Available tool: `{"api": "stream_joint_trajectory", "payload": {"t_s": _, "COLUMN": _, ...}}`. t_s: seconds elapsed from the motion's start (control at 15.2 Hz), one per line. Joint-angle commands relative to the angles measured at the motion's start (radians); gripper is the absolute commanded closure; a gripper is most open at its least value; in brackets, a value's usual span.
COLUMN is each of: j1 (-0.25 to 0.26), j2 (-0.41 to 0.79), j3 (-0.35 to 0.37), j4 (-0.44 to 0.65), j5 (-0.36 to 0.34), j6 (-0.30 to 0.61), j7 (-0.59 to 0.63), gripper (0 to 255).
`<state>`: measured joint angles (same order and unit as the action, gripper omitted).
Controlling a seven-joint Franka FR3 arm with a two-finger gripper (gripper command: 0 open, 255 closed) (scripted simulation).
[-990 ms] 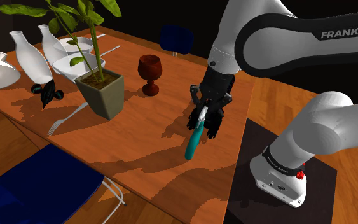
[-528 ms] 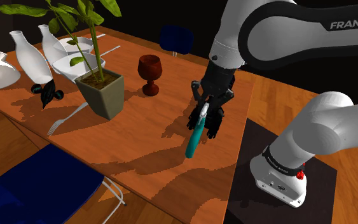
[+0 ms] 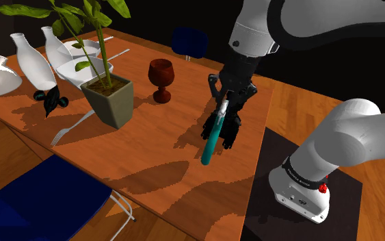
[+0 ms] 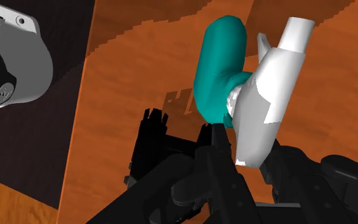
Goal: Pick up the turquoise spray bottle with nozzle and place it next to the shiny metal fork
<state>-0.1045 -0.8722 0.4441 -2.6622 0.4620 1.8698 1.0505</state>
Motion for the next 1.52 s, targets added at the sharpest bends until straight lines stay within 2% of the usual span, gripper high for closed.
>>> {"api": "stream_joint_trajectory", "payload": {"t_s": 0.0, "j1": -0.005, "j2": -0.001, "j3": -0.010, "j4": 0.029, "j5": -0.011, "j6": -0.030, "j7": 0.004, "gripper": 255}}
{"api": "stream_joint_trajectory", "payload": {"t_s": 1.45, "j1": -0.037, "j2": 0.035, "j3": -0.088, "j4": 0.335, "j5": -0.091, "j6": -0.298, "j7": 0.047, "gripper": 255}}
